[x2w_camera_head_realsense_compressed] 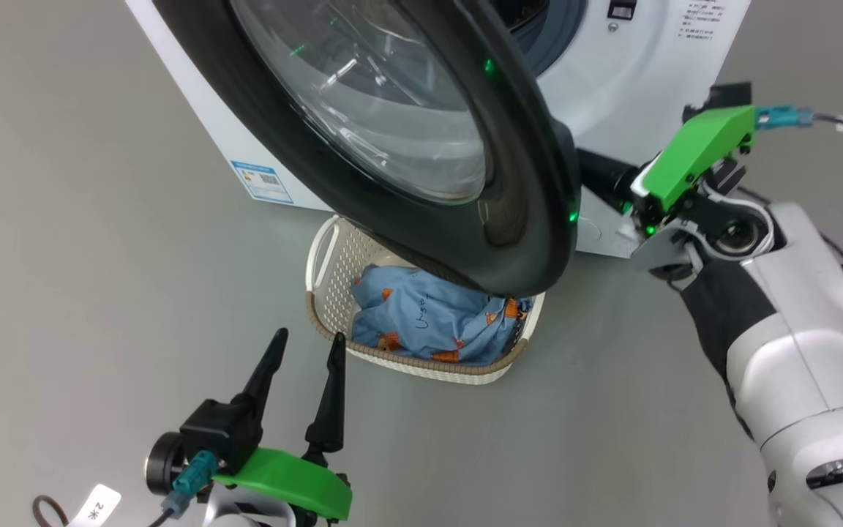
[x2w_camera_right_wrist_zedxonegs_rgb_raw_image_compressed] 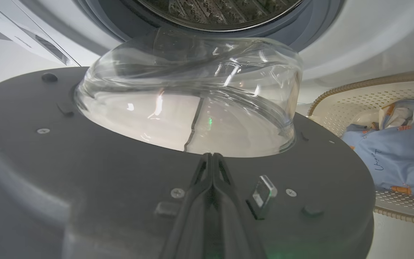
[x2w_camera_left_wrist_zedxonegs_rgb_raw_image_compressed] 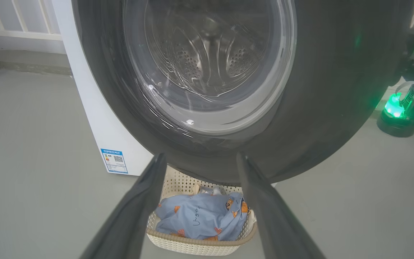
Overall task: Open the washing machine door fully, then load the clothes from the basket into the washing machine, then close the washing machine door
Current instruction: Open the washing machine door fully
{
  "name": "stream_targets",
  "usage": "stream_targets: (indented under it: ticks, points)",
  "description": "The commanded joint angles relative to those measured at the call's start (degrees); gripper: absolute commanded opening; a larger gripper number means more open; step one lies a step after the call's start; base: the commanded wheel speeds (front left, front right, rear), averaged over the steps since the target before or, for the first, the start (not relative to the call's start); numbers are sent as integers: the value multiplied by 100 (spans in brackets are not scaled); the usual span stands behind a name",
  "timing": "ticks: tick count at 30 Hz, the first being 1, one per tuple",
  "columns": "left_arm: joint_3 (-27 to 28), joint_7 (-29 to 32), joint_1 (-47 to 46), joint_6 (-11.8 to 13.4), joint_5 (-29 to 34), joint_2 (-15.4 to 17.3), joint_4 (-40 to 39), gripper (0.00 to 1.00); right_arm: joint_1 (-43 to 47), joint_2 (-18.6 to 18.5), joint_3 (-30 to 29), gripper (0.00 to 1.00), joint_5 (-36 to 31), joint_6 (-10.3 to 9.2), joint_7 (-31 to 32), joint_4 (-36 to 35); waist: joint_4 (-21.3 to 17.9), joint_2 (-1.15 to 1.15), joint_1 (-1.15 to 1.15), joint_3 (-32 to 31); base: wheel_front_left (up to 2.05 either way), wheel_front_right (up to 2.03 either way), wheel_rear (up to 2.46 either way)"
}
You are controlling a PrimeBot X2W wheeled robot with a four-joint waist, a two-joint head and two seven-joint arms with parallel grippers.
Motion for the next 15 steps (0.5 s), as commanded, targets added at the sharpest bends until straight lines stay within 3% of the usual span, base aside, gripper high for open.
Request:
stream_targets:
  ticks: [1,15]
  points:
    - [213,-37,7,-37,51,90,-109,100,94,204,134,0,47,19,53,-156,-10,0,0,-28,0,0,0]
    - [260,-37,115,-47,113,90,-96,100,742,272,973,0,507,19,392,-839,-81,0,0,-207,0,0,0]
